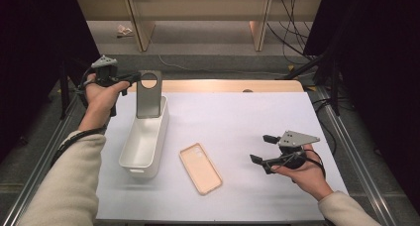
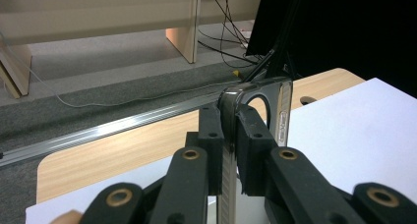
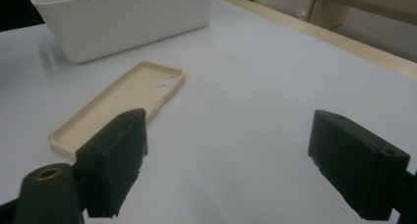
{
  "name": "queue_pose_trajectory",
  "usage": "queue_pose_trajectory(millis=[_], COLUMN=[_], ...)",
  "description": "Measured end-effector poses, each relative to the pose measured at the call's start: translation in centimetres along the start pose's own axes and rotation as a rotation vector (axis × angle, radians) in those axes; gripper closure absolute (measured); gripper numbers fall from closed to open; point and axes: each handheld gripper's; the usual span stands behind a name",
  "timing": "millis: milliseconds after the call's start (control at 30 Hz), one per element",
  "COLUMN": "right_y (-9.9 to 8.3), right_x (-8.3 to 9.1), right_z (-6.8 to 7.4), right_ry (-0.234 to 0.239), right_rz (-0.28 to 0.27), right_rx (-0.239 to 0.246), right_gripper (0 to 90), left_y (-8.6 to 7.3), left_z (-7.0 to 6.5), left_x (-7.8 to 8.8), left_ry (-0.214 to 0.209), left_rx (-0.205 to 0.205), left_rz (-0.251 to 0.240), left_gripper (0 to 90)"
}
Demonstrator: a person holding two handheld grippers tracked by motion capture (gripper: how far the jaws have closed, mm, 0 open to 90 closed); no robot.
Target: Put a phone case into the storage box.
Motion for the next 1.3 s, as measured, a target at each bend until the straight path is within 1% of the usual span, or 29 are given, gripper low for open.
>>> queue_pose_trajectory(millis=[233, 467, 767, 933, 1300], right_y=[0.0, 0.0, -0.1, 0.0, 0.0], right_x=[0.0, 0.0, -0.1, -0.1, -0.1], right_z=[0.0, 0.0, -0.1, -0.1, -0.1], right_ry=[-0.002, 0.0, 0.0, -0.001, -0.003], right_rz=[0.0, -0.002, -0.001, -0.006, -0.006], right_rx=[0.001, -0.004, -0.004, -0.004, -0.004], right_gripper=[16.2, 16.3, 16.3, 16.3, 16.4], left_y=[0.0, -0.3, -0.2, -0.3, -0.3], left_z=[0.1, 0.2, 0.2, 0.3, 0.5], left_x=[-0.5, -1.1, -1.8, -2.0, -2.3], left_ry=[0.004, -0.002, -0.009, -0.005, -0.002], left_rx=[-0.005, -0.006, -0.007, 0.0, 0.0], left_rz=[0.008, 0.016, 0.019, 0.021, 0.024], left_gripper=[82.0, 82.0, 82.0, 82.0, 82.0])
Point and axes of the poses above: each handheld gripper's, and its own axes: x roughly backward along the jaws, y roughly out of its top, z roughly to its left, and after that the axes turned 9 degrees about z, right-handed
